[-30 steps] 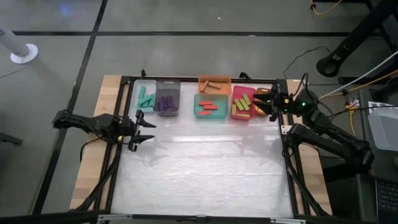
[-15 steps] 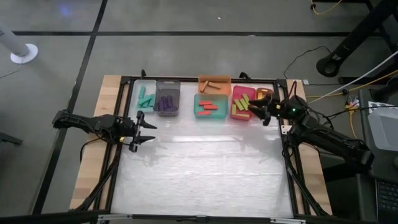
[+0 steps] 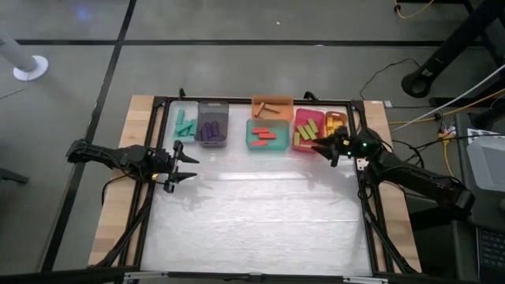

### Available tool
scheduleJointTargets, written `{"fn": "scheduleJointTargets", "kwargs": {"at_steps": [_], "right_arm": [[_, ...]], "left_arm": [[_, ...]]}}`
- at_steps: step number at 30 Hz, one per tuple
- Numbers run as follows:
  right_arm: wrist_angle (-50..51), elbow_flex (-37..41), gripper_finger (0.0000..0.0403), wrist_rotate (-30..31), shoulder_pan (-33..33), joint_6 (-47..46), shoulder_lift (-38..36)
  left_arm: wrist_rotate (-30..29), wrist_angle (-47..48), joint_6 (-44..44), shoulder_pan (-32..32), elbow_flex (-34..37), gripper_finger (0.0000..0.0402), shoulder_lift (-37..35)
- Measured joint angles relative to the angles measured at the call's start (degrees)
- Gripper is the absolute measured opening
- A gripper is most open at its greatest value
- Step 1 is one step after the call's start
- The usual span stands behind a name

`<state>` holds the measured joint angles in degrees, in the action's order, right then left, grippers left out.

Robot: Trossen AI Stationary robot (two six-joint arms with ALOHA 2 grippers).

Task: Sort blocks
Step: Return to Home Position

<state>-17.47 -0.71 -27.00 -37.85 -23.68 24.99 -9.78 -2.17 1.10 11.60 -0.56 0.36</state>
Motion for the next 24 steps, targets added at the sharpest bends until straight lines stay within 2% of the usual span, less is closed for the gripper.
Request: {"fn": "scheduleJointTargets", "kwargs": {"at_steps": [5, 8, 12, 17, 24], "right_arm": [[13.25, -0.01, 0.0221, 3.63, 0.9, -0.21, -1.6], [13.41, -0.1, 0.0221, 9.47, 3.71, -0.23, -6.01], [14.46, -0.07, 0.0221, 14.31, 7.79, -0.32, -15.41], [14.26, -0.04, 0.0221, 14.58, 11.14, -0.35, -24.68], [13.64, -0.04, 0.0221, 15.49, 17.55, -0.5, -24.85]], "left_arm": [[0.0, 0.01, -0.01, 0.0, 0.01, 0.0193, 0.0], [-0.06, -0.02, 0.0, -0.02, 0.02, 0.0193, 0.11], [0.0, 0.0, 0.0, -0.01, 0.02, 0.0193, 0.15], [0.01, 0.01, 0.0, -0.02, 0.02, 0.0193, 0.15], [0.2, 0.02, -0.02, -0.02, 0.02, 0.0193, 0.15]]}}
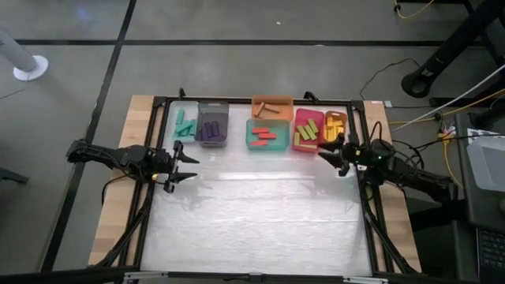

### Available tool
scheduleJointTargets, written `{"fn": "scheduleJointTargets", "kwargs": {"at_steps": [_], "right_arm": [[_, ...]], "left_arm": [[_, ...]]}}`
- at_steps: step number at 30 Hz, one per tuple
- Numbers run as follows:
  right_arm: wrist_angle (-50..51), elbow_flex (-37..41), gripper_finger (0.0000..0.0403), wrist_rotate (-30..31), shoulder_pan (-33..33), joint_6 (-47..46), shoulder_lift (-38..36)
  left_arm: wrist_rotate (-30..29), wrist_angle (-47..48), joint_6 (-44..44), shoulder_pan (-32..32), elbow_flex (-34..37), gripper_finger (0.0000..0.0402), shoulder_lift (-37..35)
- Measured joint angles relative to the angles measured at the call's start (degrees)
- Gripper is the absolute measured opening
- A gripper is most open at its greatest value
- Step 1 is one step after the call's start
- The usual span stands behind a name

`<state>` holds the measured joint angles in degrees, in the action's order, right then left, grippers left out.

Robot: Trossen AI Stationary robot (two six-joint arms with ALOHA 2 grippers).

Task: Sort blocks
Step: Return to Home Position

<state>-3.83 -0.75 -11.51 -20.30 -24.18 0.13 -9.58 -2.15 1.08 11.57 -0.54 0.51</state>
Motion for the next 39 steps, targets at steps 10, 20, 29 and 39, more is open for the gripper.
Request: {"fn": "scheduleJointTargets", "kwargs": {"at_steps": [10, 20, 29, 39], "right_arm": [[0.79, 0.0, 0.0221, -0.01, 11.4, 0.02, -0.01], [0.85, 0.0, 0.0221, 0.39, 11.3, 0.03, -0.01], [0.87, 0.0, 0.0221, 0.39, 11.3, 0.08, -0.01], [1.02, 0.0, 0.0221, 1.04, 11.28, 16.9, -0.01]], "left_arm": [[0.0, 0.02, 0.0, 0.0, 0.0, 0.0193, 0.02], [0.0, 0.02, 0.0, 0.0, 0.0, 0.0193, 0.02], [0.0, 0.02, 0.0, 0.0, 0.0, 0.0193, 0.02], [0.0, 0.02, 0.0, 0.0, 0.0, 0.0193, 0.02]]}}
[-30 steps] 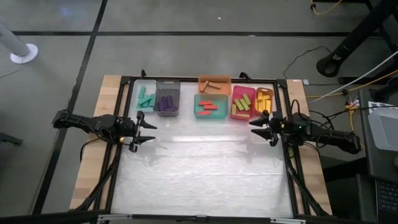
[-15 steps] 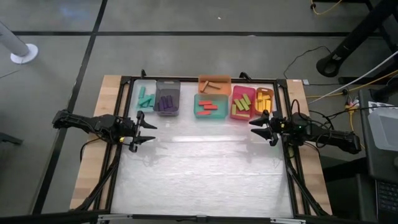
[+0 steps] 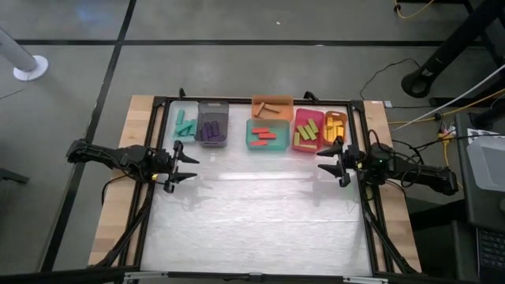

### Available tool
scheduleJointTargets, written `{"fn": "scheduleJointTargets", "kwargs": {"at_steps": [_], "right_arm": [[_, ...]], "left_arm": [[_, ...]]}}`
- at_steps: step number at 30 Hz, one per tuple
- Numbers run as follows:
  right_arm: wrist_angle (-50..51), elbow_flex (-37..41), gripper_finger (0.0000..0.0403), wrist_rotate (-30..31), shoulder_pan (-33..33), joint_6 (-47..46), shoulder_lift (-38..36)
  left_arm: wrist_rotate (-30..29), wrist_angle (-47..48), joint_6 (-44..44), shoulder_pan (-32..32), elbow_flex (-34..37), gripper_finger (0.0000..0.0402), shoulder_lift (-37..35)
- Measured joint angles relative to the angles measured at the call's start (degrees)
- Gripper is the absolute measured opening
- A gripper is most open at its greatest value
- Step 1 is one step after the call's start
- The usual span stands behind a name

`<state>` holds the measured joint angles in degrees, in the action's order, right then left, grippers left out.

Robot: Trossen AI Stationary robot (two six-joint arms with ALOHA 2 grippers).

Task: Sort blocks
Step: Return to Home Position

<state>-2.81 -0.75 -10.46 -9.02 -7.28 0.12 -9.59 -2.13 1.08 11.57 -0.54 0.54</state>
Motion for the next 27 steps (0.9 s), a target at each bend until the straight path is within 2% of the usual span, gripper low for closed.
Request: {"fn": "scheduleJointTargets", "kwargs": {"at_steps": [27], "right_arm": [[-0.03, -0.02, 0.0221, -0.01, 0.0, 1.61, 0.0]], "left_arm": [[-0.02, 0.0, 0.0, 0.0, 0.0, 0.0193, 0.02]]}}
